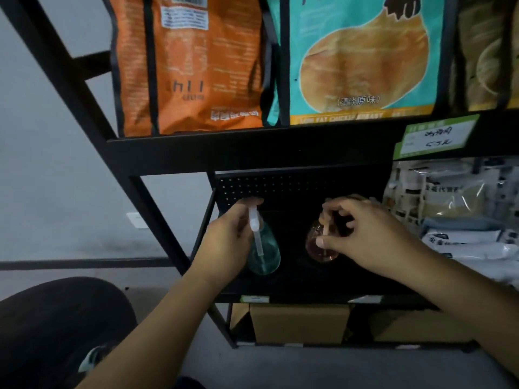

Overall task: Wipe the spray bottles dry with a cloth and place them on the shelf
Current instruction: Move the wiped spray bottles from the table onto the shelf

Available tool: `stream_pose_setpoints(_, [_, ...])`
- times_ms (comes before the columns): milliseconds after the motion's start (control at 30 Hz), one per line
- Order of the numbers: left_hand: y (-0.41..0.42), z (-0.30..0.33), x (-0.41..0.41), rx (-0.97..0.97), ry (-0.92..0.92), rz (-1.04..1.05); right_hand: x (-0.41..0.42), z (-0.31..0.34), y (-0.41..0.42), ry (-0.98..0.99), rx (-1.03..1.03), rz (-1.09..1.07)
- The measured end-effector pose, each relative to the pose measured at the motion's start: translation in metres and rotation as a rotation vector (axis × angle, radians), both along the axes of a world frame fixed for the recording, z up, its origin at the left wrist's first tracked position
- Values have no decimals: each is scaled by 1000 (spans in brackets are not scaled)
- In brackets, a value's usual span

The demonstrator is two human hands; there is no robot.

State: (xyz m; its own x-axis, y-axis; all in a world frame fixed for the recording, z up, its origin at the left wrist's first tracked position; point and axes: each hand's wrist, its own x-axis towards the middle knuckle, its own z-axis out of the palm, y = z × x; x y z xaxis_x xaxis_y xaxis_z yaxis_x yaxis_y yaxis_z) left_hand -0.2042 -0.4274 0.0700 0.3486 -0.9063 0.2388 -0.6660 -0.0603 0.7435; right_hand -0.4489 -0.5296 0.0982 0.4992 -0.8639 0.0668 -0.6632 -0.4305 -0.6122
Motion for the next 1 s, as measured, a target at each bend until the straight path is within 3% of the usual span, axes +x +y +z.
stream_pose_setpoints(533, [-80,-39,-12,137,119,-50,7,-17,-33,27,9,6])
stream_pose_setpoints(1000, [-76,-39,-14,139,-20,-67,10,-19,-32,37,22,15])
